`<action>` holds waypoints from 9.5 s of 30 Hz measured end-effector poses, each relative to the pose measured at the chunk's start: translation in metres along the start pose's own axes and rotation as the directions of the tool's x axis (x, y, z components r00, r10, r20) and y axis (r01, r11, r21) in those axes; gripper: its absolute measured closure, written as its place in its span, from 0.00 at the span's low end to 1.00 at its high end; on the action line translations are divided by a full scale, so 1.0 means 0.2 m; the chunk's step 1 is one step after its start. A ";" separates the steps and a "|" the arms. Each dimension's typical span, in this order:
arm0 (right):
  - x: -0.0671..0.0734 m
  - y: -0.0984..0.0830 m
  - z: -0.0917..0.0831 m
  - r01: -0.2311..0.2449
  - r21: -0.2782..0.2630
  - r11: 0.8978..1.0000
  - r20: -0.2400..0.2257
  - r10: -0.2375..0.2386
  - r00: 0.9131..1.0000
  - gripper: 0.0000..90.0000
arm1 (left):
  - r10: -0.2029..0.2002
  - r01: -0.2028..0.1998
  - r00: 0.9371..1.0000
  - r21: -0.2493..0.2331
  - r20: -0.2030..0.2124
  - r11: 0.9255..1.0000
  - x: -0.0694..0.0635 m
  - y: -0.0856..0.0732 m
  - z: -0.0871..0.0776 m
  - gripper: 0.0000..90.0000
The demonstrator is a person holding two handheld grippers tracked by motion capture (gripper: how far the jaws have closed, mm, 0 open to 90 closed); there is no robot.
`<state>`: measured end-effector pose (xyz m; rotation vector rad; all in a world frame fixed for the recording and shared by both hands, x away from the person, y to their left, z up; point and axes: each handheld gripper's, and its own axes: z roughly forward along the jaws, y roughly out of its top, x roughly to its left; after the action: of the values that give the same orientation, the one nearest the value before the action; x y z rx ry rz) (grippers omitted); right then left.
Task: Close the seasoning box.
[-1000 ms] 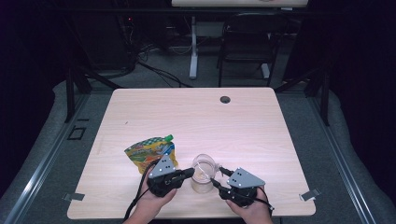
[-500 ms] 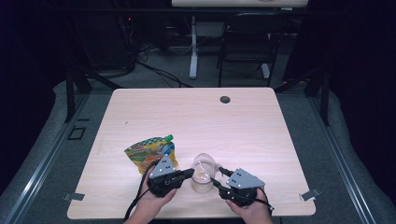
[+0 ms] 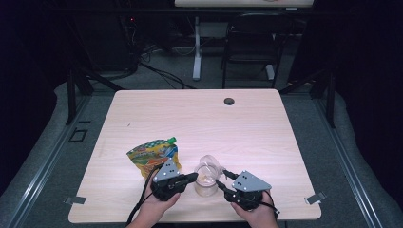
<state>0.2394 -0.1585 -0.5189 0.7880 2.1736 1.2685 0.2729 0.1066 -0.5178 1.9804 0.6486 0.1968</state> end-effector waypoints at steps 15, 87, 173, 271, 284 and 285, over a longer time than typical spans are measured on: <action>-0.01 0.00 -0.01 -0.012 -0.006 1.000 0.003 0.012 1.000 0.67 | -0.003 0.003 1.000 -0.004 0.001 1.000 0.00 -0.01 0.01 1.00; -0.09 -0.04 -0.01 -0.143 0.015 0.990 0.012 0.143 0.990 0.86 | 0.001 -0.001 1.000 -0.006 -0.001 1.000 0.00 0.00 0.00 0.98; -0.24 -0.02 0.21 -0.255 0.048 0.966 -0.002 0.256 0.967 0.75 | -0.118 0.113 0.985 -0.046 -0.126 0.992 0.20 -0.06 -0.64 0.55; -0.24 -0.14 0.04 -0.288 0.038 0.957 0.073 0.285 0.956 0.69 | -0.137 0.141 0.986 0.041 -0.090 0.989 0.43 -0.08 -0.52 0.87; -0.24 -0.14 0.04 -0.286 0.049 0.957 0.071 0.283 0.957 0.69 | -0.164 0.167 0.983 0.032 -0.085 0.985 0.44 -0.10 -0.49 0.76; -0.24 -0.14 0.04 -0.285 0.050 0.957 0.071 0.281 0.957 0.69 | -0.169 0.172 0.982 0.029 -0.083 0.985 0.44 -0.11 -0.48 0.75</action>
<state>0.2722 -0.1989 -0.5417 1.1833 2.1105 1.2974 0.3009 0.2353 -0.5014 1.9469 0.8755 0.1615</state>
